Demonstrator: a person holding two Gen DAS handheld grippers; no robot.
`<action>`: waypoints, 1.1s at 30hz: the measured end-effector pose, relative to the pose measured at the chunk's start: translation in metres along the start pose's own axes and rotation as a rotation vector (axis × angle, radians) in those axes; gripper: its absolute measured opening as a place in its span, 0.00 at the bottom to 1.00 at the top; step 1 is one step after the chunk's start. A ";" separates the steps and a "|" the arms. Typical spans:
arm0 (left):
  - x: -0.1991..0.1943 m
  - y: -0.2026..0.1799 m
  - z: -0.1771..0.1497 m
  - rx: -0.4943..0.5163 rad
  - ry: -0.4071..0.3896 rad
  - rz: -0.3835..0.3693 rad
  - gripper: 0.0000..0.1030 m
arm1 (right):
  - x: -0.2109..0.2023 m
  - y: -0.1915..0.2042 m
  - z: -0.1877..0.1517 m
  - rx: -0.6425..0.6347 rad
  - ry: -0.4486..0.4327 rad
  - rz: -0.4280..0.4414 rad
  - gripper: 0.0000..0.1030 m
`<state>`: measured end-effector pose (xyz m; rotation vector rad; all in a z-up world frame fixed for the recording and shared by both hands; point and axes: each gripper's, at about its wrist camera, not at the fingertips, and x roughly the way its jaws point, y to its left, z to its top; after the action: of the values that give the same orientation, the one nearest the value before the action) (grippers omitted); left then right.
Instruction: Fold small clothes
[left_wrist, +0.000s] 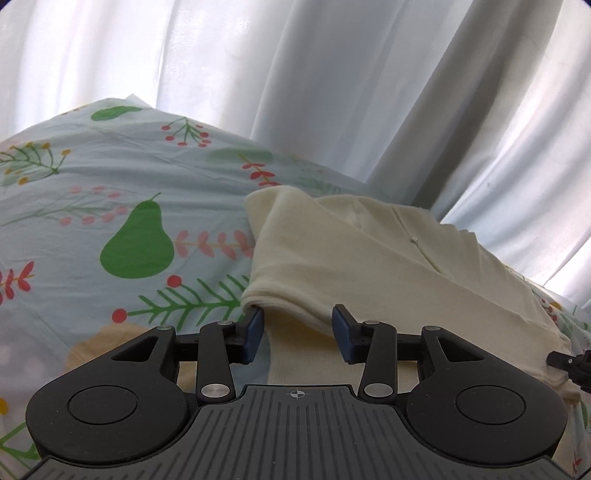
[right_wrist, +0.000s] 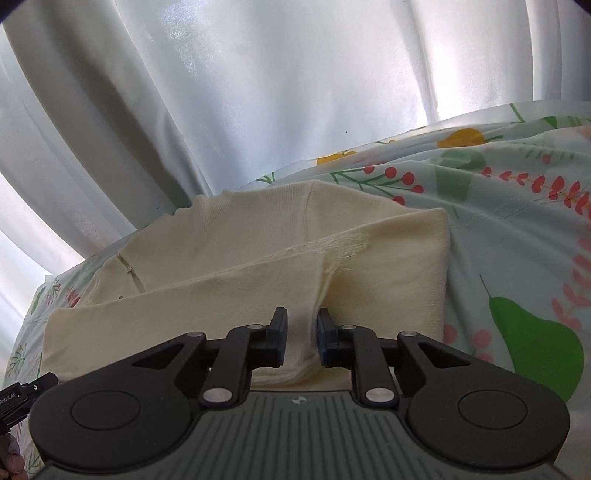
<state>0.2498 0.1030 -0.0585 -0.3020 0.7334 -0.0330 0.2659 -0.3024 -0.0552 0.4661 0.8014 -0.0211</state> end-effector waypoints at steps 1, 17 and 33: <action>0.000 0.000 0.000 0.002 0.002 0.001 0.45 | 0.000 0.003 -0.001 -0.006 -0.007 -0.002 0.13; -0.010 0.000 0.000 0.007 0.004 0.056 0.49 | -0.045 -0.012 -0.003 0.121 -0.078 -0.129 0.40; -0.005 -0.034 -0.025 0.067 0.057 -0.019 0.53 | -0.022 -0.034 -0.027 0.480 -0.009 0.030 0.06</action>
<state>0.2326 0.0644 -0.0632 -0.2446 0.7845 -0.0849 0.2254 -0.3259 -0.0692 0.9310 0.7792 -0.1905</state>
